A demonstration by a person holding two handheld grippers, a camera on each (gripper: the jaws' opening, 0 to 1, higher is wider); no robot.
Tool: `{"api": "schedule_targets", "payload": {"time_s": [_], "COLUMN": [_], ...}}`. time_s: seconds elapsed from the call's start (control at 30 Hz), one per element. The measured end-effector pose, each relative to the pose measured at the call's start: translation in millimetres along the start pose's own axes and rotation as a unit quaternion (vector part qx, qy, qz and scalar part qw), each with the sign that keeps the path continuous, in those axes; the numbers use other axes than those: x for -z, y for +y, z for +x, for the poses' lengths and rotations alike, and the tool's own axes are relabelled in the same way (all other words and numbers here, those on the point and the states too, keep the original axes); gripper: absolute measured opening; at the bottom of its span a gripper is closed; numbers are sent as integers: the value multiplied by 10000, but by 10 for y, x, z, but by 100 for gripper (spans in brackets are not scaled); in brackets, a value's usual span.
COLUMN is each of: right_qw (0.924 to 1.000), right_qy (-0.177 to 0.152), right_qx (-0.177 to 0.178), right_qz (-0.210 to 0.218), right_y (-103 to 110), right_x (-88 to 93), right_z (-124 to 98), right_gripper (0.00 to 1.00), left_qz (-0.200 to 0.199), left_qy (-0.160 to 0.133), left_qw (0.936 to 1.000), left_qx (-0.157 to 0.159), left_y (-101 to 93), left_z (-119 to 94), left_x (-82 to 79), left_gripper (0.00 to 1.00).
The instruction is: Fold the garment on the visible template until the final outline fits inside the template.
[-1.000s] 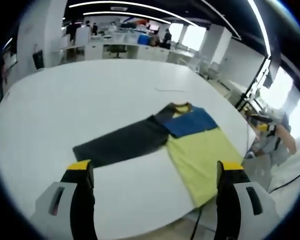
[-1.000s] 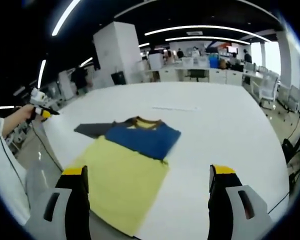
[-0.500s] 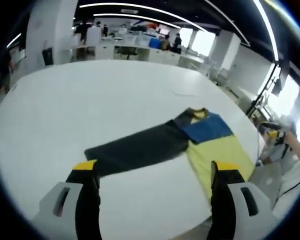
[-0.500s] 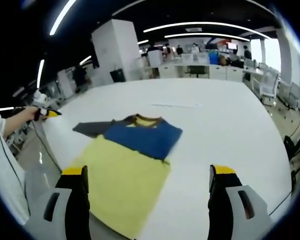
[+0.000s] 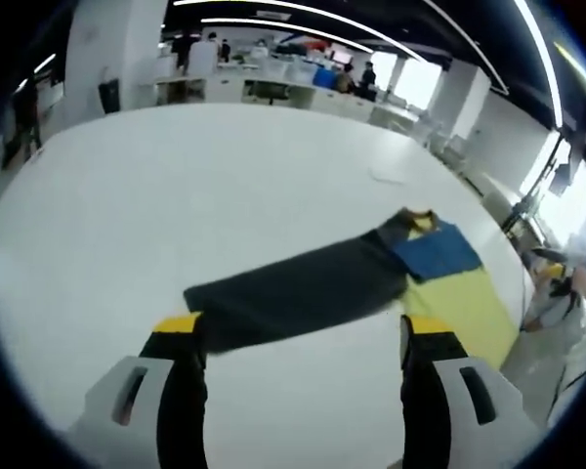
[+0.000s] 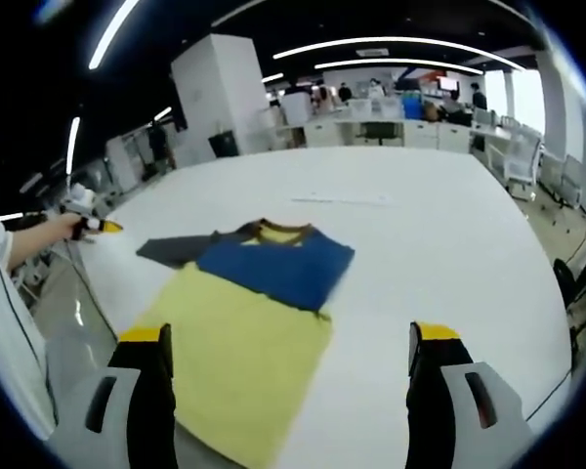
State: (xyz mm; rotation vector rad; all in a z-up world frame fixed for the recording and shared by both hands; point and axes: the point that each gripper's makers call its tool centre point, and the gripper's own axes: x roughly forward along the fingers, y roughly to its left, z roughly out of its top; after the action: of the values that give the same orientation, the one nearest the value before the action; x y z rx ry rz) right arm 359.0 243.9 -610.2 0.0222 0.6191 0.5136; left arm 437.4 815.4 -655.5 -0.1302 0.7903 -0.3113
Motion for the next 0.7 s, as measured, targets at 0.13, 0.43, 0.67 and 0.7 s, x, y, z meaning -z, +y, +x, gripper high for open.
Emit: {"api": "schedule_targets", "payload": {"time_s": [0.13,0.43,0.67,0.7], "right_qw": [10000,9998,9998,9998], "right_qy": [22,170,195,193], "right_qx": [10,52,99,100], "right_qz": [11,85,6,-12], "right_y": [-5,-44,-46,-48], "right_x": [1,101,49,39], "right_z": [32,85,109,112], "right_gripper": [100,100,100,100], "left_qz": [-14,-15,-89,-79], "left_qy": [92,135,-8,-19], "left_qw": [9999,9996,9991,9989], "left_qx": [-80,-232,-406,-469], "left_y": [114,315,501,539], "left_z": [96,242,373,396], "left_x": [19,30,39,44], "left_gripper": [75,71,62,62]}}
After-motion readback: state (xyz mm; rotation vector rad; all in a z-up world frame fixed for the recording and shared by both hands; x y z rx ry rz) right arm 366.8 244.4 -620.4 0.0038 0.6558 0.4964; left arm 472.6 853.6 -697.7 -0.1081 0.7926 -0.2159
